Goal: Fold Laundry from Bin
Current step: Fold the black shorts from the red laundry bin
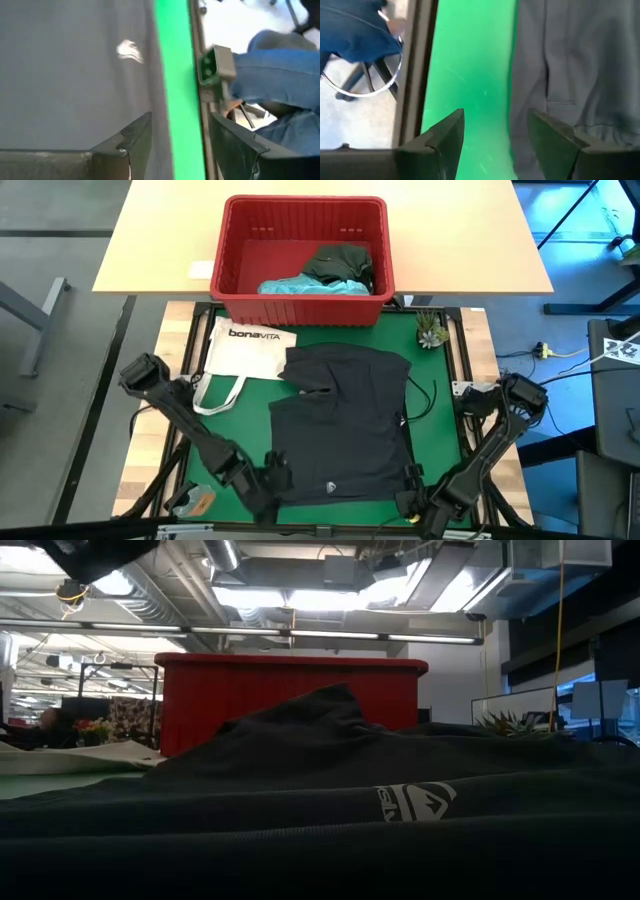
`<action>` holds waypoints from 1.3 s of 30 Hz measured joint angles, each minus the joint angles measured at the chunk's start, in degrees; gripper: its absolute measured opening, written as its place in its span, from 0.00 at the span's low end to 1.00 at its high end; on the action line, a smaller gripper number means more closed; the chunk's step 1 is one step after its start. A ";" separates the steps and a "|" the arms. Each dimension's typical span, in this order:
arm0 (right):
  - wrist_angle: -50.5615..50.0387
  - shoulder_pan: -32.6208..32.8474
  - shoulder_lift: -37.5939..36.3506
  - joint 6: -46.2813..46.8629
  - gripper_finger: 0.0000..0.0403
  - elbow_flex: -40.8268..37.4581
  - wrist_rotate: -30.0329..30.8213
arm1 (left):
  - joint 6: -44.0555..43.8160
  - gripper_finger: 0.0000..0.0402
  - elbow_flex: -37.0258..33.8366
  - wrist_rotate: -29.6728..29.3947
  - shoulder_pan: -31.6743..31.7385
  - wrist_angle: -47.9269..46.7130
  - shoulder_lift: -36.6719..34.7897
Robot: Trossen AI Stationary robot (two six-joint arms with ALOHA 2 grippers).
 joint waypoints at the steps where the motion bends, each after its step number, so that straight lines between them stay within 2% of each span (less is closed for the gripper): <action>1: -0.04 0.00 0.40 0.00 0.54 -0.02 0.01 | 0.60 0.46 0.00 0.00 -0.67 0.78 1.26; 4: -0.04 0.00 1.30 0.00 0.54 -0.02 -0.02 | 0.82 0.46 -0.02 0.51 -1.81 3.62 5.11; 10: -1.20 -0.02 1.58 -0.02 0.54 -0.01 0.14 | 0.80 0.46 -0.02 0.63 -2.29 3.40 10.00; 14: -1.18 -0.03 1.58 -0.02 0.54 0.00 -0.33 | -1.52 0.46 -0.02 2.16 -2.43 3.58 12.06; 18: -2.10 -0.04 1.58 -0.03 0.54 0.85 -3.98 | -2.06 0.46 0.04 2.20 -2.72 3.72 13.48; 23: -2.67 -0.02 1.58 -0.05 0.54 3.27 -3.19 | -2.21 0.46 0.17 1.70 -2.52 3.83 14.03; 33: -7.91 0.00 1.58 -2.45 0.54 3.52 3.47 | -2.24 0.32 0.15 1.07 -2.48 3.08 14.14; 39: -7.24 0.00 1.58 -2.93 0.54 -0.16 0.79 | -2.24 0.28 0.09 1.08 -2.46 2.96 14.18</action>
